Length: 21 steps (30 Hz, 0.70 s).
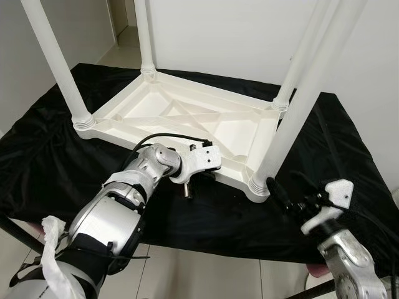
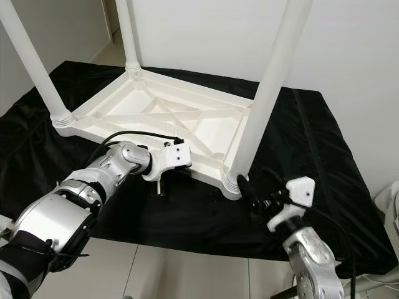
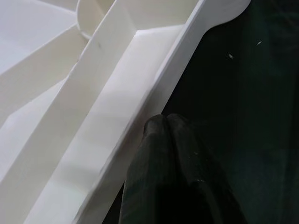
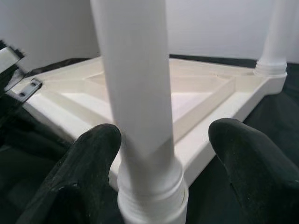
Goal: Building children table
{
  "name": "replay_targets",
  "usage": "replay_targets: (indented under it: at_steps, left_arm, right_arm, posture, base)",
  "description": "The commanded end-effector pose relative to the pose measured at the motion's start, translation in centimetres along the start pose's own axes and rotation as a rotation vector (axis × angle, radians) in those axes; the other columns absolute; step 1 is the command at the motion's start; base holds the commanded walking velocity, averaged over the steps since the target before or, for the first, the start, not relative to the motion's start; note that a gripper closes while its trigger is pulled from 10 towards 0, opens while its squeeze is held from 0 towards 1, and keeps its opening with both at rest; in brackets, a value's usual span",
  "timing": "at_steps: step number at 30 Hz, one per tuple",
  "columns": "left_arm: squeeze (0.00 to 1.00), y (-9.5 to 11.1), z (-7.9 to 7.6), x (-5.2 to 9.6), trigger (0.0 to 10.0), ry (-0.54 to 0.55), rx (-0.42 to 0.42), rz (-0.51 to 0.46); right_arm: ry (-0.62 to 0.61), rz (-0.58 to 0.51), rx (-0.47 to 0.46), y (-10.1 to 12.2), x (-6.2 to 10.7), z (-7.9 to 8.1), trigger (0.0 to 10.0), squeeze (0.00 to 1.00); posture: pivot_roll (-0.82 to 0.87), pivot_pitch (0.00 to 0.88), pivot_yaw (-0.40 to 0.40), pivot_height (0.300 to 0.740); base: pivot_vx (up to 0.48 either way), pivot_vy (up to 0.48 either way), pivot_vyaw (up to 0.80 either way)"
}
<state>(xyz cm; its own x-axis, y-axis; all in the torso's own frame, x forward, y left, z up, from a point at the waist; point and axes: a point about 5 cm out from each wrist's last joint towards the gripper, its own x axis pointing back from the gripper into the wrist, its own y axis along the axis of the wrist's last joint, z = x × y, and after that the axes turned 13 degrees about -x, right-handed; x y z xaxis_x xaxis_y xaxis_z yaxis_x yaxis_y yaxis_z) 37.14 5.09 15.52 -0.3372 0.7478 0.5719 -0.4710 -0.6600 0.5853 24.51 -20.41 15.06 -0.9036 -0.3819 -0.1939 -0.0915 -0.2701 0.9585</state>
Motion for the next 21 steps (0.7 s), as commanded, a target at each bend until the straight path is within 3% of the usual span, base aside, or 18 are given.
replay_targets:
  at_steps: [1,3,4,8,9,10,13,17,19,21]
  left_arm:
    - [0.0,-0.6,1.1,0.4,10.0,0.244,-0.004,0.049]
    - [0.0,-0.5,1.4,0.7,10.0,0.253,0.016,0.032]
    - [0.0,-0.1,2.2,1.4,10.0,0.277,0.07,-0.029]
    - [0.0,0.3,2.9,2.0,10.0,0.3,0.107,-0.085]
    - [0.0,1.2,4.1,3.2,10.0,0.337,0.153,-0.186]
    - [0.0,1.2,4.1,3.2,10.0,0.337,0.153,-0.186]
    - [0.0,3.2,5.2,6.3,10.0,0.39,0.148,-0.383]
    - [0.0,3.7,5.2,7.3,10.0,0.423,0.135,-0.418]
    - [0.0,3.1,4.8,8.9,10.0,0.494,0.104,-0.386]
    - [0.0,2.9,4.6,9.2,10.0,0.544,0.1,-0.369]
  right_arm:
    - [0.007,0.027,0.012,-0.6,-0.3,-0.2,10.0,0.0]
    - [0.014,0.029,0.021,-0.7,-0.8,-0.2,10.0,0.0]
    - [0.021,0.033,0.018,-0.9,-1.5,-0.3,10.0,0.0]
    - [0.029,0.038,0.014,-1.0,-2.0,-0.4,10.0,0.0]
    - [0.051,0.052,0.005,-1.4,-2.8,-0.3,10.0,0.0]
    - [0.051,0.052,0.005,-1.4,-2.8,-0.3,10.0,0.0]
    - [0.081,0.078,0.001,-2.1,-4.3,-0.1,10.0,0.0]
    - [0.078,0.08,-0.002,-2.3,-4.6,-0.2,10.0,0.0]
    - [0.101,0.078,0.002,-2.5,-5.2,0.1,10.0,0.0]
    - [0.111,0.072,0.01,-2.4,-5.5,0.2,10.0,0.0]
  posture:
    - [-0.13,0.039,0.005,0.74]
    - [-0.13,0.038,0.002,0.74]
    - [-0.12,0.037,-0.004,0.74]
    - [-0.1,0.037,-0.014,0.74]
    - [-0.08,0.035,-0.032,0.74]
    - [-0.08,0.035,-0.032,0.74]
    - [-0.06,0.031,-0.052,0.74]
    - [-0.05,0.027,-0.06,0.74]
    - [-0.05,0.025,-0.064,0.74]
    - [-0.04,0.018,-0.066,0.74]
  base:
    - [0.0,0.0,0.0]
    - [0.0,0.0,0.0]
    - [0.0,0.0,0.0]
    - [0.0,0.0,0.0]
    - [0.0,0.0,0.0]
    - [0.0,0.0,0.0]
    - [0.0,0.0,0.0]
    - [0.0,0.0,0.0]
    - [0.0,0.0,0.0]
    - [0.0,0.0,0.0]
